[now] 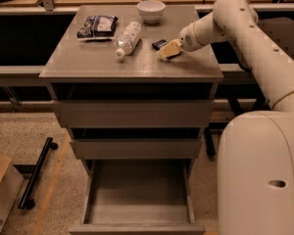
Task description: Place rxbar blueberry into bottom drawer
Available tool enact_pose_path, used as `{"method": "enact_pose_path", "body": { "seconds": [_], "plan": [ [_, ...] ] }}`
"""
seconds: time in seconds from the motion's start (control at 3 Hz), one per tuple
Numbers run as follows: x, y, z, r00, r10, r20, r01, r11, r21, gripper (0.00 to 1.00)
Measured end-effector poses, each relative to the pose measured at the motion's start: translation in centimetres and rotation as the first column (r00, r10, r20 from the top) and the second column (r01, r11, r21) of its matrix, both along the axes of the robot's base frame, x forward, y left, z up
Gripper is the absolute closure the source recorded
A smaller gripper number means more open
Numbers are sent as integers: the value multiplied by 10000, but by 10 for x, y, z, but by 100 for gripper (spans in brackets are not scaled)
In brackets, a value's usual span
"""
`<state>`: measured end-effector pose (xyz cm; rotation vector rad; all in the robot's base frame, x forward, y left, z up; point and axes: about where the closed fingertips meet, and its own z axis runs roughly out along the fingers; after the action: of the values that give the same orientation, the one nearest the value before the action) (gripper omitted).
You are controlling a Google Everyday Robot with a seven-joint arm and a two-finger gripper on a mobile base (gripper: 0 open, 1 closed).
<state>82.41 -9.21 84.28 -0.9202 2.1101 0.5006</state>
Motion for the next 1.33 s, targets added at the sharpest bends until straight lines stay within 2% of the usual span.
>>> {"method": "enact_pose_path", "body": {
  "seconds": [0.67,1.0,1.33],
  "plan": [
    [-11,4,11,9998,-43,195,46,9998,-175,93],
    [-37,7,35,9991,11,431,2,9996,-279,100],
    [-78,0,66,9959,-404,813,430,9986,-293,100]
  ]
}}
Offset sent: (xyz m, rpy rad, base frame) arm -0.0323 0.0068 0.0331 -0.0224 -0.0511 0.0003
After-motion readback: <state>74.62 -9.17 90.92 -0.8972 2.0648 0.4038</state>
